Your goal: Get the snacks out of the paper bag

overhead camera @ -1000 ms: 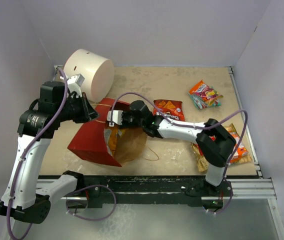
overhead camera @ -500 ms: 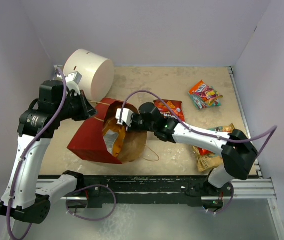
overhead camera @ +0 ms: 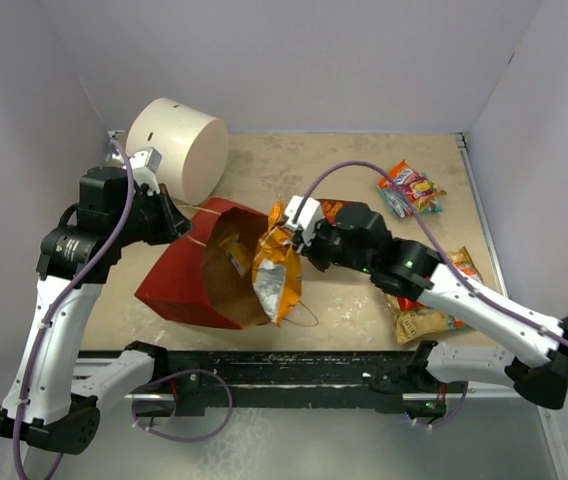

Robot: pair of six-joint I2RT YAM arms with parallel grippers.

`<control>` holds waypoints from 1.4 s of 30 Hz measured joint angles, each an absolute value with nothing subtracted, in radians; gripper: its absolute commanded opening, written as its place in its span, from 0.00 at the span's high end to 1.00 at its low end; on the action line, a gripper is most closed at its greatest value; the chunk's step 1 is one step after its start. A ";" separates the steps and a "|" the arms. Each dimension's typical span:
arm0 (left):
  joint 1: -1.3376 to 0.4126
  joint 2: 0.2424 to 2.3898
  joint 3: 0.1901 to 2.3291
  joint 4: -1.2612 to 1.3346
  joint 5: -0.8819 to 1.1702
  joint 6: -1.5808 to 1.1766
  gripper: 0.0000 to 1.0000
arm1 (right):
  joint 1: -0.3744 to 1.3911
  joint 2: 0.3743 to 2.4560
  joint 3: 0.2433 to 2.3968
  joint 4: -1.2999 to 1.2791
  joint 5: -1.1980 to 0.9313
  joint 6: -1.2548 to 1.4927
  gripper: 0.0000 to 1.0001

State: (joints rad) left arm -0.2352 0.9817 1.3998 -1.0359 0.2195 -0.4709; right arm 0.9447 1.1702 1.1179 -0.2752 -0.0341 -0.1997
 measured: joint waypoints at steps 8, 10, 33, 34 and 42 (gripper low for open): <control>-0.235 1.007 1.392 -1.019 0.218 -0.479 1.00 | 0.945 1.023 1.277 -0.453 0.133 -0.051 1.00; -0.235 1.008 1.392 -1.013 0.218 -0.479 1.00 | 0.945 1.011 1.304 -0.475 0.182 -0.020 1.00; -0.235 1.004 1.392 -1.011 0.216 -0.479 1.00 | 0.459 1.284 1.270 -0.117 0.315 -0.578 1.00; -0.235 1.004 1.392 -1.011 0.217 -0.479 1.00 | 0.411 1.293 1.259 -0.075 0.249 -0.617 1.00; -0.235 1.017 1.415 -1.022 0.229 -0.474 1.00 | 0.105 1.451 1.198 0.316 -0.450 -0.797 1.00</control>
